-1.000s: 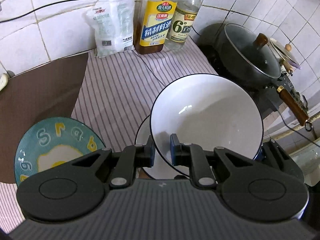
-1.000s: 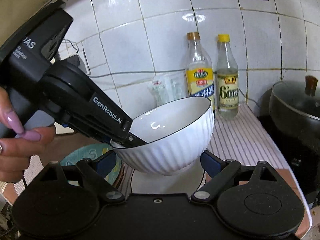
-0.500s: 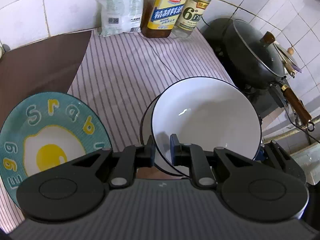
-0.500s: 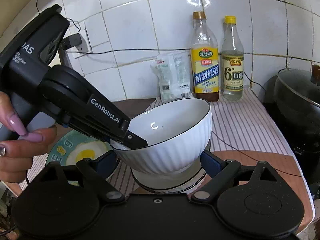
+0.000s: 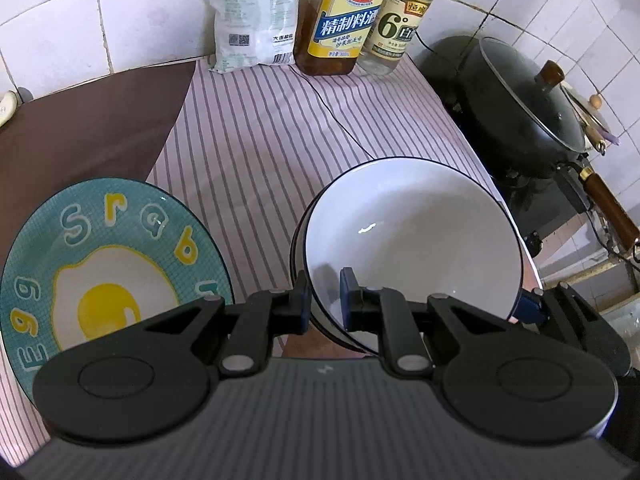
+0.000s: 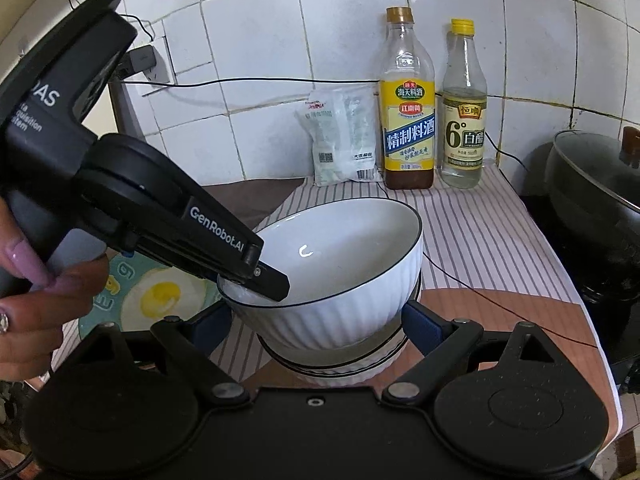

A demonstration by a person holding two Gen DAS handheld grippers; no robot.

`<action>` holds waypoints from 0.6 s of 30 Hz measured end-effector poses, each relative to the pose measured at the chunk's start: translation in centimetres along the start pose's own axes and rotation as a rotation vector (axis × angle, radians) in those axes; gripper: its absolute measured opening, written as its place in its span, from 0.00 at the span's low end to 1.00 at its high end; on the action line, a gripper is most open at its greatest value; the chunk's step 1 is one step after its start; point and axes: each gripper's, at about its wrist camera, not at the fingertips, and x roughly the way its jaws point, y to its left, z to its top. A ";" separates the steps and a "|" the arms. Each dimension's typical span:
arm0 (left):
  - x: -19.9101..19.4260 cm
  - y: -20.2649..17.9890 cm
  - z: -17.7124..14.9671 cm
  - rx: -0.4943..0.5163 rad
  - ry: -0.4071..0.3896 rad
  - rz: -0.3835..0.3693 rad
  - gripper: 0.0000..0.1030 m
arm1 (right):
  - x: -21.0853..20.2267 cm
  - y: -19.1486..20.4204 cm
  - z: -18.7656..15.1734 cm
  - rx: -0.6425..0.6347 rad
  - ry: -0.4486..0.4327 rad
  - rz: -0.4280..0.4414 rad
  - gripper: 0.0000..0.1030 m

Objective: Organize plates and bowls
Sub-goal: 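Lower the third bowl into the nested bowls and open the left tool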

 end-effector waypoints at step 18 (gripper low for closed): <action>0.6 -1.0 -1.5 0.040 -0.108 0.132 0.13 | 0.9 1.7 -0.8 -0.150 0.019 -0.125 0.92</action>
